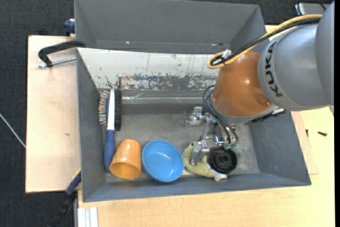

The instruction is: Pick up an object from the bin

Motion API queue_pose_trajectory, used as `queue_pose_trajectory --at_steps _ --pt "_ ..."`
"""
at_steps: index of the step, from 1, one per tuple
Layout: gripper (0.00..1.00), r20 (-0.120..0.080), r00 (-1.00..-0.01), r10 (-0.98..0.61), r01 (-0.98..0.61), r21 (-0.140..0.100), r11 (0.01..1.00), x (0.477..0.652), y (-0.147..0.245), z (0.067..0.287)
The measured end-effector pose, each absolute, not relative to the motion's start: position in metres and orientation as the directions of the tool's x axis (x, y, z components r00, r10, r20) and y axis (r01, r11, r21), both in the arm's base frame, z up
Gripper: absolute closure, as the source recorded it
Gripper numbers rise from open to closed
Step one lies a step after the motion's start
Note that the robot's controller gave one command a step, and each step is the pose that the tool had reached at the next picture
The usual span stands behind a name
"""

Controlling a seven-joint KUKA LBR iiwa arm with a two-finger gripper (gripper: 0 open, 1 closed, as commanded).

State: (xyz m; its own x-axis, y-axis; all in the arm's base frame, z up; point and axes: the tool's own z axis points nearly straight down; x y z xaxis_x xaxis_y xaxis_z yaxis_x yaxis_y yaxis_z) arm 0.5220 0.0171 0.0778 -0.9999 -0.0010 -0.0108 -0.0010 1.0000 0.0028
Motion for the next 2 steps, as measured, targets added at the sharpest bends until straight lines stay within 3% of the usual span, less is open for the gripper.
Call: queue_pose_trajectory --at_steps 1,2 --pt "0.0 -0.005 -0.939 0.345 0.345 0.01 0.939 0.508 -0.022 0.075" --pt "0.0 -0.012 -0.947 0.322 0.322 0.006 0.947 0.498 -0.08 0.075"
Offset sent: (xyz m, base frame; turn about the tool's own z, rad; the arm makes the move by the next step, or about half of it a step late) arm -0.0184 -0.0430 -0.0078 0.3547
